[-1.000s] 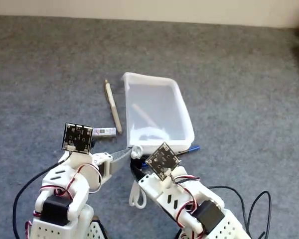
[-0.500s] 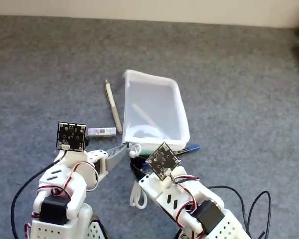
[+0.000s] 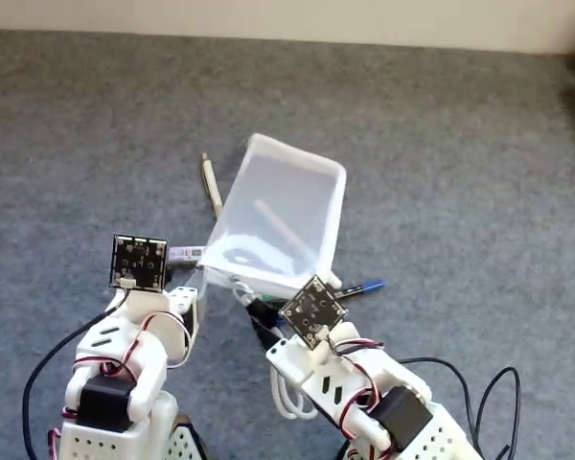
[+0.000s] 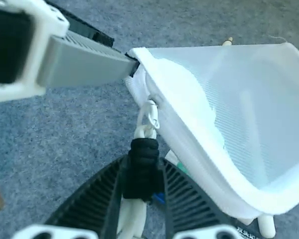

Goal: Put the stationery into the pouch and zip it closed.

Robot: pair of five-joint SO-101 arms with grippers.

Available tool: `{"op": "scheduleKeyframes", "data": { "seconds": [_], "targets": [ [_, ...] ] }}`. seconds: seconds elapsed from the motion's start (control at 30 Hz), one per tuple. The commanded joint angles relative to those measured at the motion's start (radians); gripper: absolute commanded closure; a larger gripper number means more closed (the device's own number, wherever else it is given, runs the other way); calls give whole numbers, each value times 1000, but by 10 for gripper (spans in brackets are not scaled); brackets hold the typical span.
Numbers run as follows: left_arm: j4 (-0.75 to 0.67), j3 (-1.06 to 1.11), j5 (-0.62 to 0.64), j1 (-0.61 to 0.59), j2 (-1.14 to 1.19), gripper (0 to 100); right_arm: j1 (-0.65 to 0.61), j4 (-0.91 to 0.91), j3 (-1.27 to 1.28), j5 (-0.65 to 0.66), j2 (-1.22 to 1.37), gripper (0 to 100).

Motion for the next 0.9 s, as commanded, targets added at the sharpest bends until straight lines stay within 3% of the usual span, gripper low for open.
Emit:
{"op": "scheduleKeyframes", "data": {
  "seconds": [0.0,0.23,0.43,0.87],
  "targets": [
    [-21,-15,-2,-24,-13,864,16,5,-22,12,-16,994],
    [-18,-36,0,-65,-13,998,130,77,-119,6,-16,994],
    [-18,-39,3,-105,-13,995,157,81,-136,8,-16,994],
    [-18,-39,2,-107,-13,995,340,82,-189,6,-16,994]
  ]
}}
